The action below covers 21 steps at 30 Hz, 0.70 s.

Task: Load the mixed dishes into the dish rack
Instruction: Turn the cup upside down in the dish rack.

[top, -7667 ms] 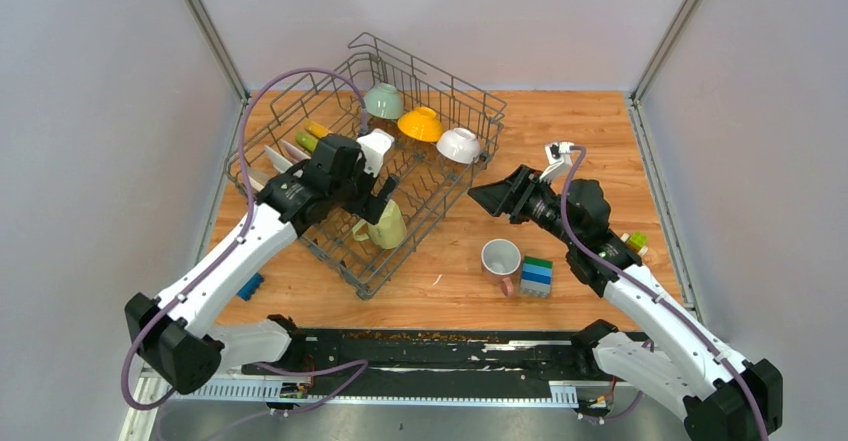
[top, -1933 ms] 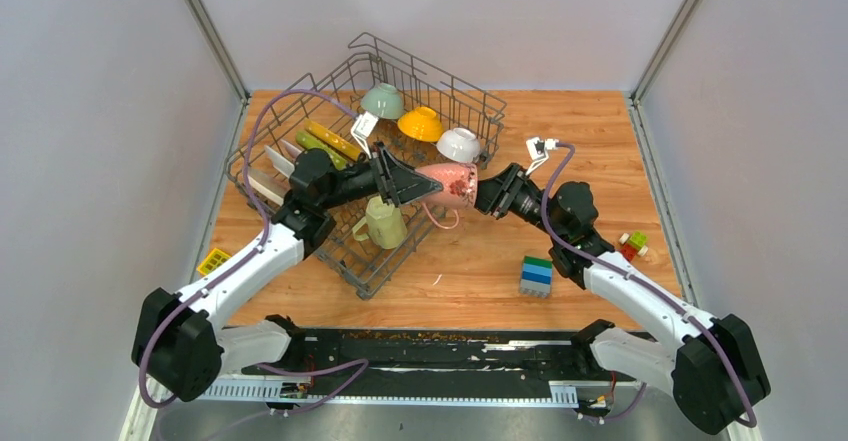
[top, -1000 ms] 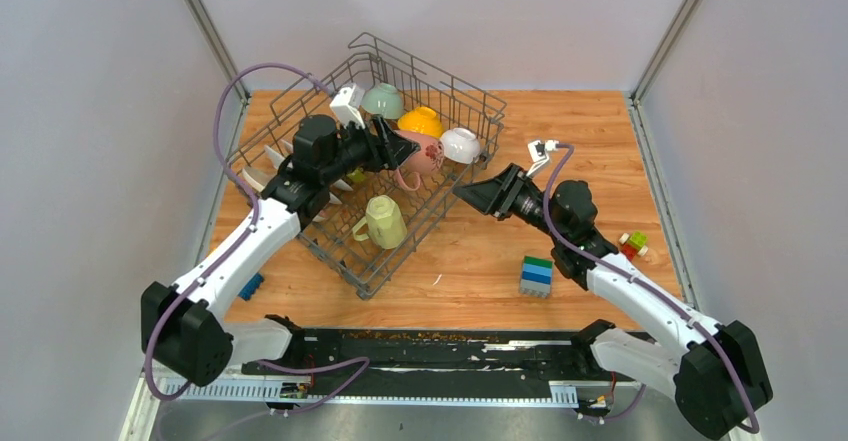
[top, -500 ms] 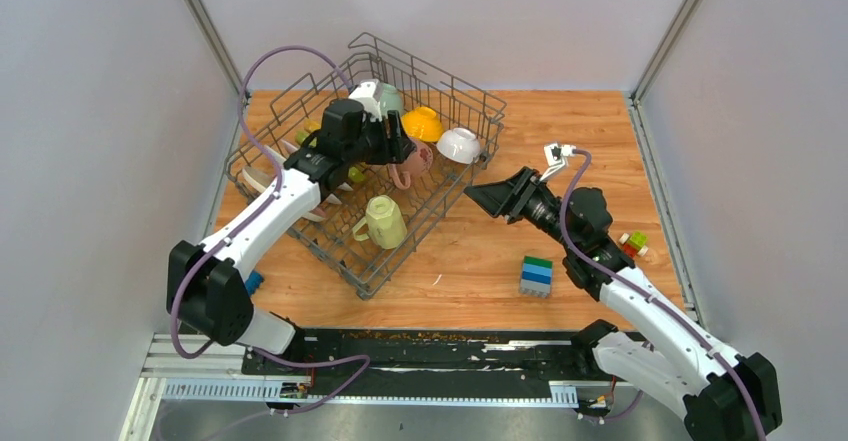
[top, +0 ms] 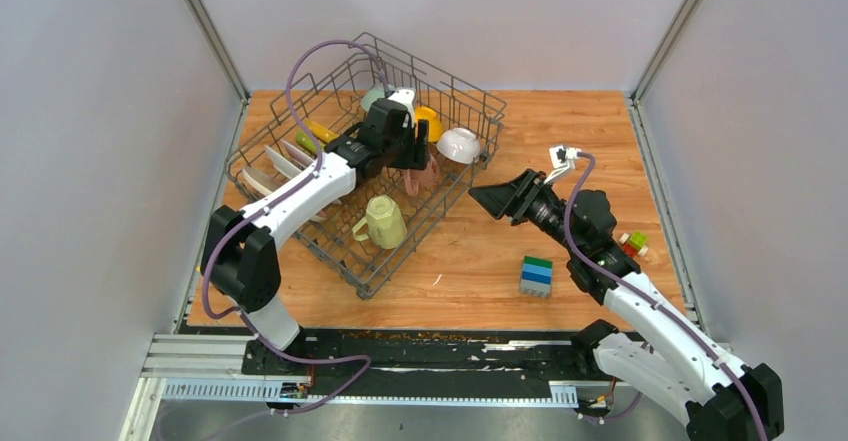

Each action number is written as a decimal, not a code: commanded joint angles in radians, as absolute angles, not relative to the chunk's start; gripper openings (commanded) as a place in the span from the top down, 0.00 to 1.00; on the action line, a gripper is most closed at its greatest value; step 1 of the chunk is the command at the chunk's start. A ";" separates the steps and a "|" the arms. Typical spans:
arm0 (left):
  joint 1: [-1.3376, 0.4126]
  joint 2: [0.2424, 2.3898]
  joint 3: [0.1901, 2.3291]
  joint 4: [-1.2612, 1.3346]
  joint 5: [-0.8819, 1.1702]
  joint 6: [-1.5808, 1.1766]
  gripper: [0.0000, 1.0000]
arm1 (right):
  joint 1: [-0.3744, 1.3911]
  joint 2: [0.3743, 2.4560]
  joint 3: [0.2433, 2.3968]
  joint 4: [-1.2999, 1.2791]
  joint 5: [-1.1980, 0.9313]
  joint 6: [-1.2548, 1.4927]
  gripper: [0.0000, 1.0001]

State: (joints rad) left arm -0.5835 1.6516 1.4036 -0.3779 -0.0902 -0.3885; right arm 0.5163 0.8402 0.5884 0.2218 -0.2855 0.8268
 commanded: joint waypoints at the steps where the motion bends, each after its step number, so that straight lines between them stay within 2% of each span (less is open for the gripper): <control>1: -0.604 1.675 1.485 -0.349 -0.148 -0.356 1.00 | 0.513 0.812 0.614 0.235 -0.260 0.799 0.38; 15: -0.650 1.804 1.558 -0.463 -0.187 -0.307 1.00 | 0.509 0.796 0.603 0.227 -0.247 0.796 0.37; 17: -0.652 1.813 1.565 -0.476 -0.184 -0.308 0.94 | 0.508 0.795 0.603 0.226 -0.247 0.797 0.36; 18: -0.652 1.814 1.566 -0.478 -0.179 -0.308 0.83 | 0.508 0.795 0.603 0.226 -0.246 0.796 0.36; 21: -0.655 1.811 1.571 -0.488 -0.175 -0.304 0.77 | 0.508 0.796 0.606 0.218 -0.243 0.796 0.36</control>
